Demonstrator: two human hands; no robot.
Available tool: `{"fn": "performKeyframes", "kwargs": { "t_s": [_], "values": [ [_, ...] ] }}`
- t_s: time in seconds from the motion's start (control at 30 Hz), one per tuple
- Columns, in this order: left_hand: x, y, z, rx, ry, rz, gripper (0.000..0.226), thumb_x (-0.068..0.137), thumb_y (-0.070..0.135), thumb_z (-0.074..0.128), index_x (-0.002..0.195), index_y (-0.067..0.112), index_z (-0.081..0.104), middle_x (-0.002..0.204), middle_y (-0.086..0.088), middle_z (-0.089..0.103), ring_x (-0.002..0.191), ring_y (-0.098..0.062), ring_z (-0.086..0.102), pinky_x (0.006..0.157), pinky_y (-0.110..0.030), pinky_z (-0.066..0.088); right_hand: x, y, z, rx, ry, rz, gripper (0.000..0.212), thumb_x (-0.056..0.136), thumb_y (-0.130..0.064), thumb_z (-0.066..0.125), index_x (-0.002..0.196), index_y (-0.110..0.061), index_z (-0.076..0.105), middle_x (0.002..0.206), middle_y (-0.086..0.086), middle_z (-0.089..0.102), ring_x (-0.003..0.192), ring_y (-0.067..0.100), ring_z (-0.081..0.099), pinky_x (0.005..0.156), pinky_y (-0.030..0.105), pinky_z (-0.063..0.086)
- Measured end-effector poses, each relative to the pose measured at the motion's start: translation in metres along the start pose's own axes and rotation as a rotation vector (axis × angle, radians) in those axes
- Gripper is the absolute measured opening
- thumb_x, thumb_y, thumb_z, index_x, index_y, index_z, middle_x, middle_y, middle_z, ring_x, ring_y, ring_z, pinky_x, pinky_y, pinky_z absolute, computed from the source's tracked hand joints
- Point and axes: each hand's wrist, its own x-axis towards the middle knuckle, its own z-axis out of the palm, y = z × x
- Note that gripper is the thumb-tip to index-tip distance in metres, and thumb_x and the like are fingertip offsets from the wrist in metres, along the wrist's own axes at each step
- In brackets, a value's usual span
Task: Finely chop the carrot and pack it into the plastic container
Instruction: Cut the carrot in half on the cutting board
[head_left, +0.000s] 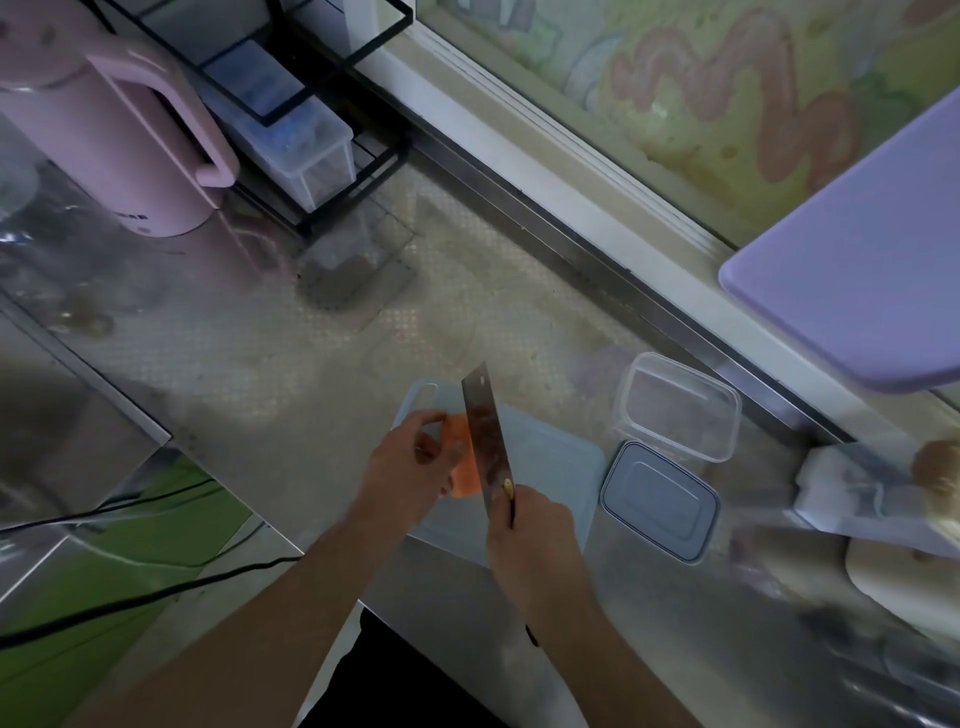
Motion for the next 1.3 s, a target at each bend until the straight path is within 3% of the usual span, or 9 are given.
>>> {"fn": "performKeyframes", "kwargs": {
  "t_s": [0.1,0.23,0.3,0.47,0.7,0.8,0.93,1.1,1.3],
  "values": [
    [-0.001,0.001,0.002,-0.032,0.041,-0.030,0.026,0.097,0.025,0.075,0.120,0.029,0.066,0.096,-0.007,0.066,0.072,-0.021,0.074,0.053,-0.020,0.057,0.000,-0.002,0.005,-0.021,0.009,-0.005,0.040,0.108,-0.041,0.035,0.076,-0.021,0.049,0.068,-0.004,0.056,0.057,0.009,0.053,0.046,0.021,0.031],
    [0.000,-0.002,0.005,-0.020,0.095,-0.043,0.015,0.097,0.028,0.074,0.108,0.030,0.065,0.094,0.000,0.069,0.085,-0.021,0.073,0.068,-0.029,0.063,-0.002,-0.003,0.013,-0.035,0.018,0.001,0.036,0.109,-0.039,0.035,0.084,-0.019,0.050,0.073,-0.004,0.057,0.062,0.012,0.055,0.052,0.026,0.037],
    [-0.001,-0.002,0.006,-0.021,0.114,-0.039,0.014,0.097,0.027,0.074,0.104,0.032,0.063,0.091,0.001,0.069,0.085,-0.019,0.073,0.069,-0.028,0.062,-0.006,-0.003,0.015,-0.072,0.020,-0.006,0.034,0.109,-0.037,0.033,0.087,-0.018,0.050,0.073,-0.005,0.056,0.061,0.010,0.053,0.049,0.023,0.033],
    [-0.002,-0.004,0.009,-0.036,0.134,-0.030,0.014,0.096,0.028,0.075,0.103,0.034,0.064,0.091,0.003,0.070,0.082,-0.019,0.074,0.074,-0.045,0.065,-0.023,0.004,0.022,-0.086,0.000,-0.008,0.033,0.109,-0.036,0.031,0.083,-0.021,0.045,0.071,-0.003,0.057,0.061,0.015,0.057,0.053,0.028,0.038],
    [-0.004,-0.001,0.007,-0.025,0.138,-0.041,0.014,0.098,0.023,0.074,0.106,0.029,0.064,0.094,0.004,0.068,0.078,-0.003,0.066,0.055,-0.009,0.048,-0.031,0.006,0.025,-0.099,-0.031,0.005,0.032,0.109,-0.033,0.030,0.080,-0.023,0.041,0.074,-0.003,0.057,0.066,0.017,0.059,0.058,0.033,0.044],
    [-0.003,-0.001,0.007,-0.027,0.140,-0.033,0.015,0.097,0.021,0.075,0.106,0.027,0.065,0.092,0.003,0.067,0.078,-0.005,0.065,0.053,-0.006,0.047,-0.030,0.005,0.025,-0.083,-0.033,0.016,0.031,0.108,-0.032,0.031,0.084,-0.020,0.047,0.075,-0.002,0.059,0.067,0.016,0.060,0.059,0.032,0.045],
    [-0.001,-0.005,0.007,-0.023,0.143,-0.034,0.018,0.094,0.022,0.077,0.102,0.032,0.064,0.091,0.006,0.069,0.083,-0.010,0.069,0.062,-0.017,0.052,-0.022,-0.003,0.020,-0.041,-0.006,0.003,0.033,0.108,-0.031,0.034,0.079,-0.020,0.044,0.072,-0.003,0.056,0.061,0.014,0.055,0.052,0.028,0.038],
    [-0.001,-0.003,0.005,-0.001,0.146,-0.029,0.016,0.094,0.018,0.076,0.103,0.025,0.065,0.089,0.007,0.069,0.078,-0.002,0.066,0.058,-0.005,0.045,0.001,-0.018,0.017,-0.040,-0.004,0.001,0.025,0.104,-0.029,0.037,0.092,-0.020,0.058,0.079,-0.002,0.063,0.070,0.018,0.066,0.066,0.040,0.059],
    [-0.002,-0.001,0.007,0.028,0.150,-0.028,0.016,0.094,0.021,0.076,0.104,0.025,0.065,0.088,0.007,0.069,0.078,-0.003,0.065,0.056,-0.006,0.045,0.008,-0.024,0.011,-0.074,-0.002,0.014,0.022,0.102,-0.023,0.041,0.095,-0.018,0.061,0.083,0.000,0.065,0.075,0.019,0.067,0.065,0.036,0.058]
  ]
}}
